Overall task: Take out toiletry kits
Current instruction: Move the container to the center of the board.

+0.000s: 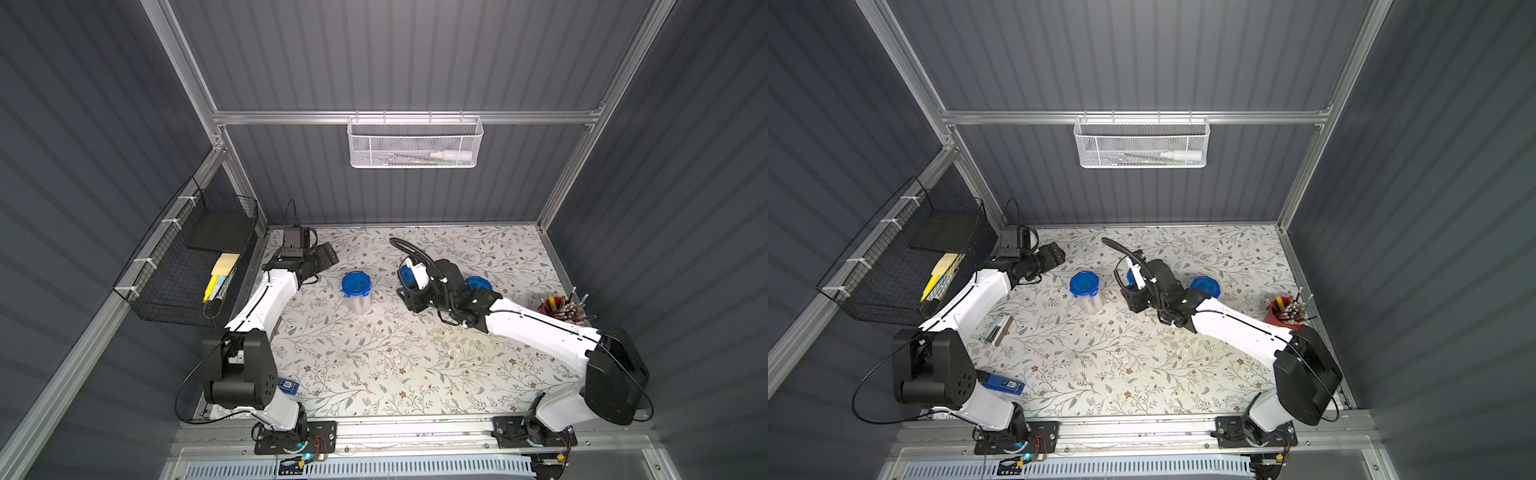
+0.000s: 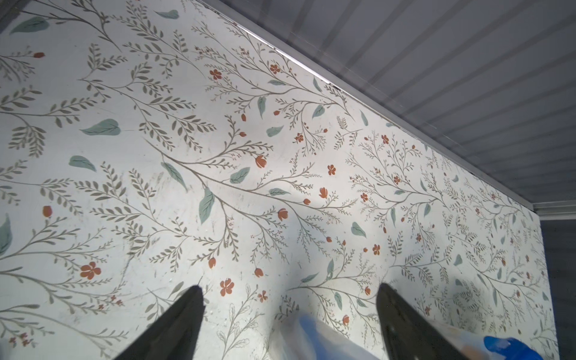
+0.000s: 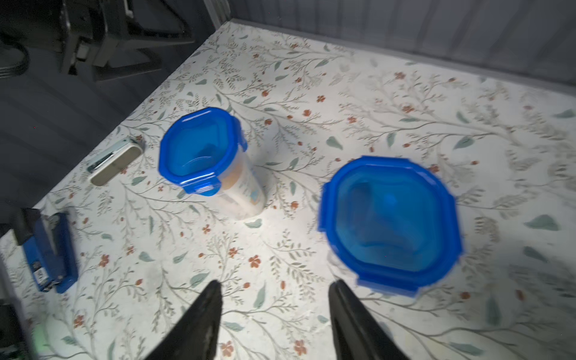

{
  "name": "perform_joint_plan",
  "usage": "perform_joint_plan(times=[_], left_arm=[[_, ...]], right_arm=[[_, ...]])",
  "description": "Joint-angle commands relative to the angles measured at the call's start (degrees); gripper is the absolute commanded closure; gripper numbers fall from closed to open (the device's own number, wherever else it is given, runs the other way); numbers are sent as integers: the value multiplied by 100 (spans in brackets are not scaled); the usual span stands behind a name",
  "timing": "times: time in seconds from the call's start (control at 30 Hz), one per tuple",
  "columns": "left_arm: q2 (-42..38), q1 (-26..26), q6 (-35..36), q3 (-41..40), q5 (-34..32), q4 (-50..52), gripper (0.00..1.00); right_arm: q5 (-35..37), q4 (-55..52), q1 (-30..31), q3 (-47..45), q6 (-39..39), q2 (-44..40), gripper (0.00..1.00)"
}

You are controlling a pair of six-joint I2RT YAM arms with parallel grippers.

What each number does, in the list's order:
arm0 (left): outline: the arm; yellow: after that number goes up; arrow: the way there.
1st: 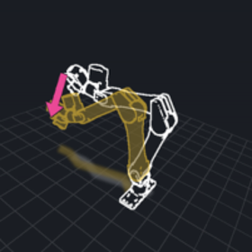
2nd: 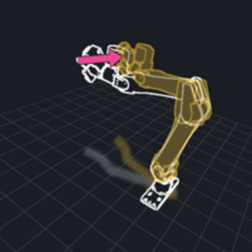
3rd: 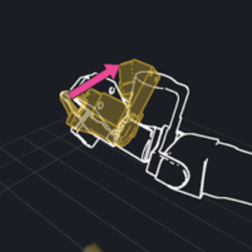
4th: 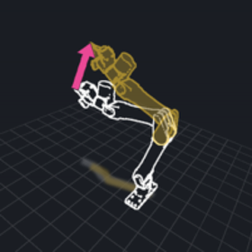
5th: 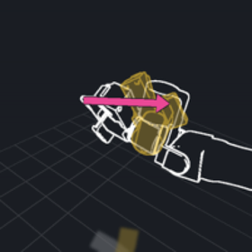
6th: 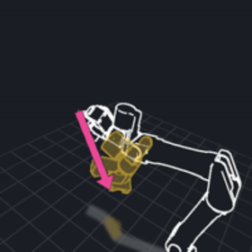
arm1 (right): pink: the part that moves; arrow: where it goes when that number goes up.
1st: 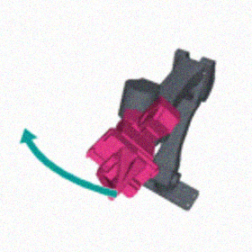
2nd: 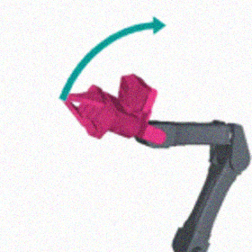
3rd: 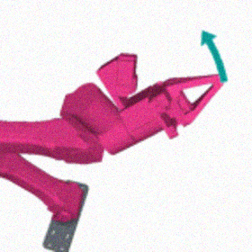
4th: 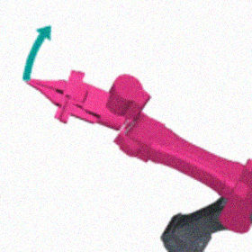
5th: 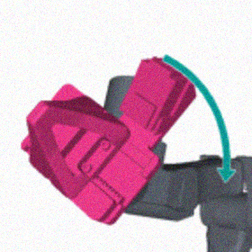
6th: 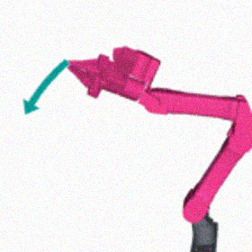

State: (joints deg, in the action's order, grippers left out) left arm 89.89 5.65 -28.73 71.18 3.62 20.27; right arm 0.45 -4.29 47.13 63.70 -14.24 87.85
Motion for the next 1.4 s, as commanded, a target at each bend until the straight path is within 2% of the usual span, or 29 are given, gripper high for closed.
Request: perform_joint_plan(times=[0.0,0.1,0.27,0.53,0.77,1.0,1.37], left_arm=[[-232,15,25,-244,229,82,13],[-361,24,12,-336,236,91,14],[-382,59,-27,-374,295,68,15],[-327,77,-54,-448,298,71,15],[-407,77,-19,-524,314,-39,14],[-339,77,-19,-515,359,-59,13],[-349,77,-18,-531,367,-120,11]], right_arm=[[-164,25,174,249,-110,233,54],[-154,-18,267,341,-203,477,64],[-66,-109,416,366,-328,726,74],[986,-439,466,387,-689,1238,79],[1296,-429,464,701,-465,1900,91],[1581,-209,446,928,-273,2410,90],[1552,155,176,1102,-184,2884,87]])
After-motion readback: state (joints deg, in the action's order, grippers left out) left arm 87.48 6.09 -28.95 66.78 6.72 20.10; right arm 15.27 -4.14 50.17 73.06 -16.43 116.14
